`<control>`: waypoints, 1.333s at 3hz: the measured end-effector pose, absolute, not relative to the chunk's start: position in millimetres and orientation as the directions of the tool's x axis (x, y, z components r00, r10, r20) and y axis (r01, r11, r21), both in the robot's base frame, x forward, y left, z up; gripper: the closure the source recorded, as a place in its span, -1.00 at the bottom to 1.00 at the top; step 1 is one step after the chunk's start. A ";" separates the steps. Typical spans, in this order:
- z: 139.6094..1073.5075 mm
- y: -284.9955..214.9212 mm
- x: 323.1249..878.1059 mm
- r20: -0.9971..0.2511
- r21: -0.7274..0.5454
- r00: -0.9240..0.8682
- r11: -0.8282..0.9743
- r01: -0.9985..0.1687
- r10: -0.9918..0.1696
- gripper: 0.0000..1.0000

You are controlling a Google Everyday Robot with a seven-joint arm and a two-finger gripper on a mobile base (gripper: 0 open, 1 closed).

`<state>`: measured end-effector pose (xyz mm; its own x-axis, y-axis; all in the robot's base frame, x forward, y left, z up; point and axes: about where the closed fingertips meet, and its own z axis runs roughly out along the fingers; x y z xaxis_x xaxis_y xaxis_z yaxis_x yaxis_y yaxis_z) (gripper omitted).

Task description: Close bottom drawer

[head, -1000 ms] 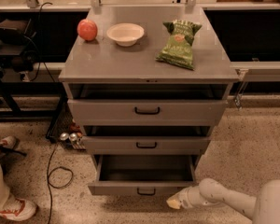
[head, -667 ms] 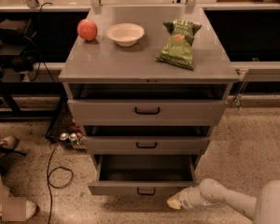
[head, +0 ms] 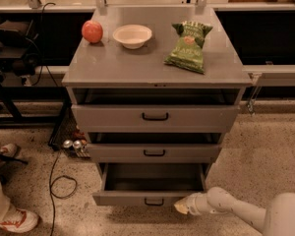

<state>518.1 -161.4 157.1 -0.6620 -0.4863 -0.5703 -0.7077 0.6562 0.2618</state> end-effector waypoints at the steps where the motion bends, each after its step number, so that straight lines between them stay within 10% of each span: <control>1: 153.1 -162.9 540.1 -0.608 0.231 -0.636 0.661 -0.714 -0.475 1.00; 4: 170.9 -166.0 630.7 -0.745 0.135 -0.516 0.662 -0.737 -0.422 1.00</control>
Offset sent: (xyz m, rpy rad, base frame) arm 0.1589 -0.0203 0.0181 0.0887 -0.3279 -0.0591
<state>630.7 -166.0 170.9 -0.5164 -0.4221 -0.7451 -0.7367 0.6625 0.1353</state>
